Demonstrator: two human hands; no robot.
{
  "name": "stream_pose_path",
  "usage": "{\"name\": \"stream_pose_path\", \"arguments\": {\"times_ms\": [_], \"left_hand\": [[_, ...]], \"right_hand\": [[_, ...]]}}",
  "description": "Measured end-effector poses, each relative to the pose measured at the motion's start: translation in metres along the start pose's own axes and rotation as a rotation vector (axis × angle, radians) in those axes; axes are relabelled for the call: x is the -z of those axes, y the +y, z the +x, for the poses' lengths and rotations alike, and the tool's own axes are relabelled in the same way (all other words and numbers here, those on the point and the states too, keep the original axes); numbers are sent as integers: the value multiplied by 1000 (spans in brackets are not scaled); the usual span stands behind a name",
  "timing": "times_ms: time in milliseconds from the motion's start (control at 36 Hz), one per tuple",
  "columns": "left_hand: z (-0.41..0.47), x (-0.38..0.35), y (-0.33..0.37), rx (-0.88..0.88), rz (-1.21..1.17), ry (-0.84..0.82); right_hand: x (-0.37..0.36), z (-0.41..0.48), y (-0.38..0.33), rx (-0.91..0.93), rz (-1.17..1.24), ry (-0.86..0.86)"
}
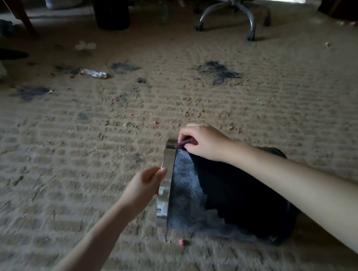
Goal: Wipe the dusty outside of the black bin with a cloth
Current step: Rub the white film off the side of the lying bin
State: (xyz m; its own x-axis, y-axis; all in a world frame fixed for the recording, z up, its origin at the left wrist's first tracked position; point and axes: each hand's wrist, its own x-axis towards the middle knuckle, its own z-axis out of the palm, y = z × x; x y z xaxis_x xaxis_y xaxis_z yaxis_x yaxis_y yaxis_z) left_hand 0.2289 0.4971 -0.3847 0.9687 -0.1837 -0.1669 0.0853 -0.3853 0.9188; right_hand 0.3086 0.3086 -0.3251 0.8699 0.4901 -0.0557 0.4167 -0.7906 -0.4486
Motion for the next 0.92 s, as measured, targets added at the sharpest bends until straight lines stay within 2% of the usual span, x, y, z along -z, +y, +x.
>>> {"name": "stream_pose_path", "arguments": {"times_ms": [194, 306, 417, 528, 667, 778, 833, 917], "left_hand": [[2, 1, 2, 60, -54, -66], [7, 3, 3, 79, -38, -58], [7, 2, 4, 88, -96, -52], [7, 5, 7, 100, -114, -106], [7, 11, 9, 78, -33, -149], [6, 12, 9, 79, -41, -173], [6, 14, 9, 93, -86, -202], [7, 15, 6, 116, -142, -218]], "right_hand": [[14, -15, 20, -54, -105, -49], [16, -3, 13, -20, -101, 16], [9, 12, -10, 83, -23, 55], [-11, 9, -16, 205, -133, 31], [-6, -19, 21, 136, -146, 117], [7, -30, 36, 14, -176, 76], [10, -29, 35, 2, -162, 46], [9, -23, 21, 47, -105, 104]]}}
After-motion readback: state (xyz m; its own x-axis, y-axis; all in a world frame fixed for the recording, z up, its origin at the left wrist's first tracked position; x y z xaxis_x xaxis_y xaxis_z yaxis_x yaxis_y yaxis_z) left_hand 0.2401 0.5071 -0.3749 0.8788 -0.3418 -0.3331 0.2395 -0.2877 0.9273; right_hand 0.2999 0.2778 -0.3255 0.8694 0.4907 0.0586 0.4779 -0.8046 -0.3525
